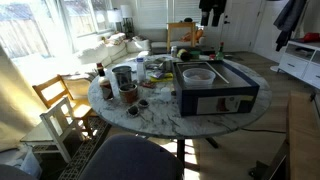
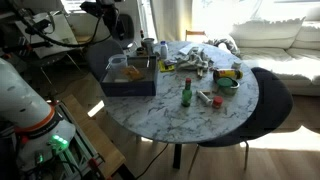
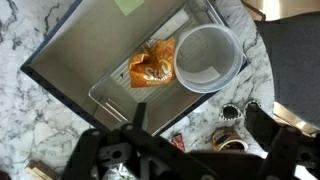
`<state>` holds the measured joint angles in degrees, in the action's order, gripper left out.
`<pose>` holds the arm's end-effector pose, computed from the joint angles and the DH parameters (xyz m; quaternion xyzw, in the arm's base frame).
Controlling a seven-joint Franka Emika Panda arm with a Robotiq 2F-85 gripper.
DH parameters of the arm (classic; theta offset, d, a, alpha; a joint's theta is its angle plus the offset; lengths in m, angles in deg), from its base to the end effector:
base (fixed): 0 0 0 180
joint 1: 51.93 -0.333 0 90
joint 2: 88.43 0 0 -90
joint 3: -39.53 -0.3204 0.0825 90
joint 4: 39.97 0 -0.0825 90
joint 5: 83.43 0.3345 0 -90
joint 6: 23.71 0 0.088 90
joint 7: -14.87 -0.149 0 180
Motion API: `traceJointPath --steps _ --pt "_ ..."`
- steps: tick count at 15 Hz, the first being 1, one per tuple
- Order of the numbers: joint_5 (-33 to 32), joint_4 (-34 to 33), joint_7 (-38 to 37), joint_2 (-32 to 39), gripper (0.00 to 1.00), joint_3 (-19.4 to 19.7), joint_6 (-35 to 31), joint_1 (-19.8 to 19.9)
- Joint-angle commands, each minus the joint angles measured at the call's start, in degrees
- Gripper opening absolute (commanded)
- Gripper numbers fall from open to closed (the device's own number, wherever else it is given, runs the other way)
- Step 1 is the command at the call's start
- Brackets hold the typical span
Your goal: Move the yellow can to the right
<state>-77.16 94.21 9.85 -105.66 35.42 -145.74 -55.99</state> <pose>0.4150 0.0694 0.4447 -0.9983 0.0006 -0.0397 0.0418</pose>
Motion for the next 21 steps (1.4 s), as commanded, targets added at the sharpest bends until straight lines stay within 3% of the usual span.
traceJointPath --steps 1,14,21 --pt "0.0 -0.1 0.01 0.01 1.0 -0.03 0.14 0.05" --pt "0.0 -0.1 0.01 0.01 1.0 -0.03 0.14 0.05" --pt "-6.65 -17.84 8.5 17.95 1.0 -1.47 8.3 -1.08"
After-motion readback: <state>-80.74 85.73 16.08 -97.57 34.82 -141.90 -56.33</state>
